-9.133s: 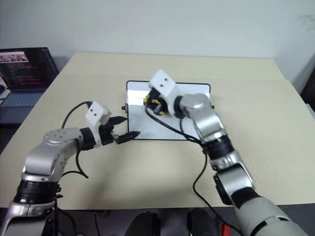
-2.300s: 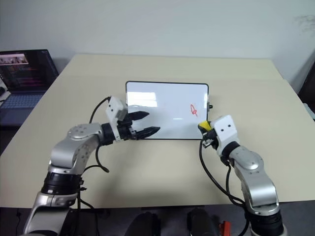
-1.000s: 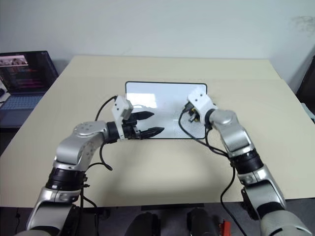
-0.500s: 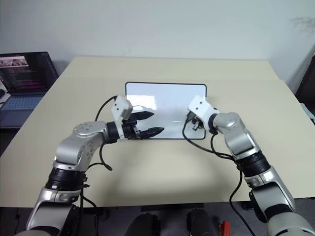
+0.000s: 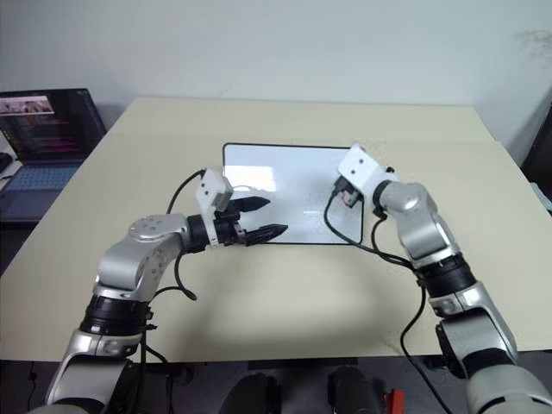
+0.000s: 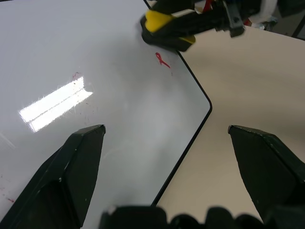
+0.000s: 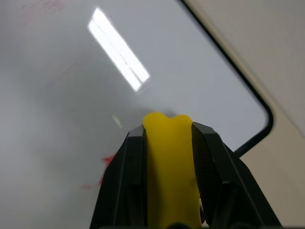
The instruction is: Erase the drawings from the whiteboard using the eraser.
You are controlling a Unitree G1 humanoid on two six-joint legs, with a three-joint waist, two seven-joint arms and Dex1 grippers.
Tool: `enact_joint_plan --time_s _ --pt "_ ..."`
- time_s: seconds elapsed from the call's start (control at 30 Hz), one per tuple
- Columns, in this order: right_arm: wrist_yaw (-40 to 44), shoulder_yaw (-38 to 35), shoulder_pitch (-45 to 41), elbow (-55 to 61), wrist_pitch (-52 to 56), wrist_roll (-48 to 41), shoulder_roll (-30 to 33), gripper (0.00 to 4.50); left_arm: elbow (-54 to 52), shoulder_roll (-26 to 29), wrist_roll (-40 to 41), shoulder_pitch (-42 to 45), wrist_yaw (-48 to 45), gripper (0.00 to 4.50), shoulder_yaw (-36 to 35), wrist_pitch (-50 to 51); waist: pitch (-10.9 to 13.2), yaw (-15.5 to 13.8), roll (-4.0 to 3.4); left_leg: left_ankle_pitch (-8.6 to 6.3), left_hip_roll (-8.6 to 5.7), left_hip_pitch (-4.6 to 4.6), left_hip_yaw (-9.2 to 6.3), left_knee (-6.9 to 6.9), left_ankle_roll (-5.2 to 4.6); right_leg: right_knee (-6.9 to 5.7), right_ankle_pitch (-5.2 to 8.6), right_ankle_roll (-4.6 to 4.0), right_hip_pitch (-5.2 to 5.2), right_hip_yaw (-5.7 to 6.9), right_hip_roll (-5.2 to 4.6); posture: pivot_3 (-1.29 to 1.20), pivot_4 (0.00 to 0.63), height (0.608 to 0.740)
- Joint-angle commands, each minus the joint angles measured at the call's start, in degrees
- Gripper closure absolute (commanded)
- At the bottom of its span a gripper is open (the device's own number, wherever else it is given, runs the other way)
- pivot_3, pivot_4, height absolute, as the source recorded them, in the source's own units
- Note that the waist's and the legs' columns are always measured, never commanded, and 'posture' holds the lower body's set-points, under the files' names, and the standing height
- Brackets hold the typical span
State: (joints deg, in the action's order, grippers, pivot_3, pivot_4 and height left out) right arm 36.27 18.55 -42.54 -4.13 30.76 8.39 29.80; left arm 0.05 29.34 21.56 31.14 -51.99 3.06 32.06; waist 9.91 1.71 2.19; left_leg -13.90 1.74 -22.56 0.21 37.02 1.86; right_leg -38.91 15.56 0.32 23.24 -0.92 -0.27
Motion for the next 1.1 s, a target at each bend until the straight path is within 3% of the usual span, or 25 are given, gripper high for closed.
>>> enact_joint_plan --time_s 0.03,0.43,0.8,1.1 --pt "5.1 3.9 3.3 1.5 3.1 1.1 1.7 3.52 -2.0 0.5 0.7 0.1 -0.5 0.0 -0.7 -0.4 0.0 0.2 0.0 0.0 0.0 0.01 -0.01 0.01 0.0 -0.02 0.0 0.0 0.0 0.0 0.0 0.0 0.15 0.74" --pt "-6.7 -2.1 -2.6 -6.4 -4.5 4.3 -1.2 3.52 -2.5 1.4 0.6 -0.7 -1.5 0.0 -0.1 0.0 0.0 0.1 0.0 0.12 0.02 0.17 0.02 0.0 -0.11 -0.08 0.02 0.25 -0.05 -0.04 0.09 0.0 0.15 0.74" --pt "7.8 4.0 4.7 1.3 0.3 4.8 3.1 3.52 -3.0 1.5 0.8 -1.0 -1.7 0.0 -0.2 0.4 0.0 0.2 0.02 0.11 0.02 0.11 0.03 0.0 -0.12 -0.01 0.05 0.27 -0.05 -0.03 0.01 0.0 0.15 0.74" --pt "-5.6 -2.2 -1.9 -4.8 -6.1 6.1 -2.4 3.52 -3.0 1.4 0.8 -1.1 -1.8 0.0 -0.2 0.5 0.0 0.3 0.01 0.15 0.03 0.2 0.03 -0.01 -0.16 -0.07 -0.05 0.17 -0.03 -0.04 0.05 0.0 0.15 0.74"
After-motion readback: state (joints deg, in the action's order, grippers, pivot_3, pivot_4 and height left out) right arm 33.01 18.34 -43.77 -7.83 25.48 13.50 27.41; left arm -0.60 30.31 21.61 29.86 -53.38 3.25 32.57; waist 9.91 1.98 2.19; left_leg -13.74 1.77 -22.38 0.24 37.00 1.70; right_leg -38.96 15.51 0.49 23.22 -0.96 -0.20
